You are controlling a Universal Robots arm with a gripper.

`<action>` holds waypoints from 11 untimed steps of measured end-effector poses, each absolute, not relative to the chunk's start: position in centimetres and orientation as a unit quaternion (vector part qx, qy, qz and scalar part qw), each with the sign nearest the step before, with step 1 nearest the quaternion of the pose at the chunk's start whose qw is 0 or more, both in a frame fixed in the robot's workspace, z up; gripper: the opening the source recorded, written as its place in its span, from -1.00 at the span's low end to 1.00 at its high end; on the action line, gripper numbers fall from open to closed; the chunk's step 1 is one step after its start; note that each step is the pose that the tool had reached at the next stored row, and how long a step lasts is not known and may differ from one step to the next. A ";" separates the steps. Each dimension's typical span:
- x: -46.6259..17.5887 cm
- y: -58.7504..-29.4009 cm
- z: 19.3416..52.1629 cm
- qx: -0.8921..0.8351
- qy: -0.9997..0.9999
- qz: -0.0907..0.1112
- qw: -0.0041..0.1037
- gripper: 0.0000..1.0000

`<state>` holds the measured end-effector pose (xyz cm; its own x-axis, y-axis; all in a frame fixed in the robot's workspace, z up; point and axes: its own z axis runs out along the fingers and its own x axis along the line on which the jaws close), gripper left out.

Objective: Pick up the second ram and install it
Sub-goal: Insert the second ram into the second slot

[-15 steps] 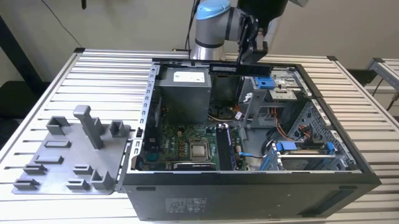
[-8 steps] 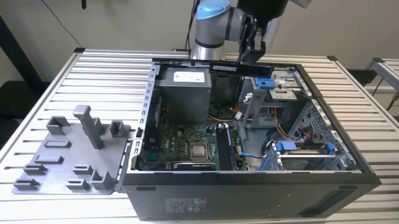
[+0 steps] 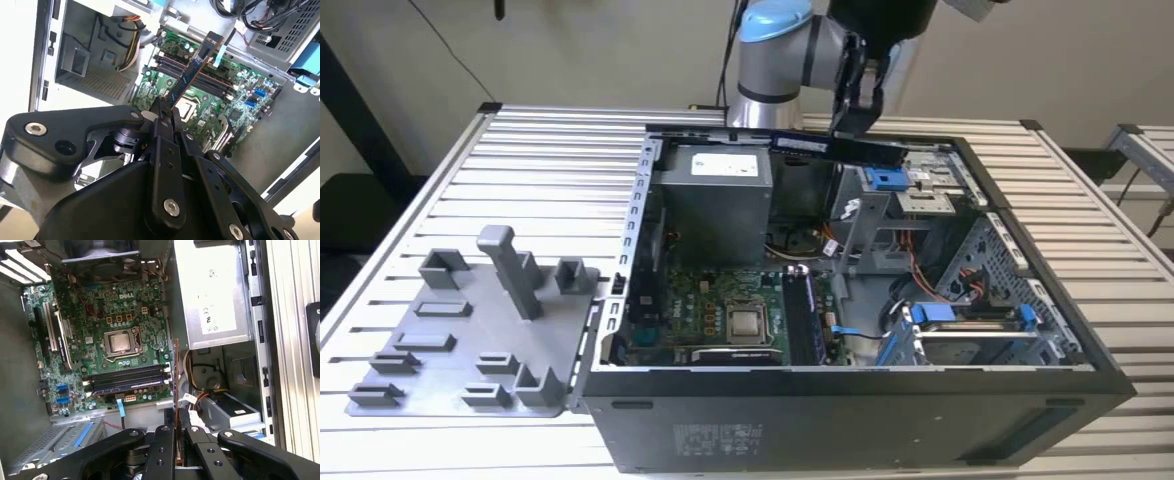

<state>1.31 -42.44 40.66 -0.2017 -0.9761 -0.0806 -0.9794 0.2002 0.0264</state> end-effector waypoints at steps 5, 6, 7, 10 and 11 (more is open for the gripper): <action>1.3 -42.4 40.7 -0.611 0.791 0.035 0.024 -0.72; 1.3 -42.4 40.6 -0.606 0.794 0.035 0.024 -0.72; 1.3 -42.4 40.6 -0.602 0.798 0.035 0.024 -0.72; 1.3 -42.4 40.6 -0.587 0.808 0.034 0.025 -0.72; 1.3 -42.4 40.6 -0.583 0.812 0.034 0.025 -0.72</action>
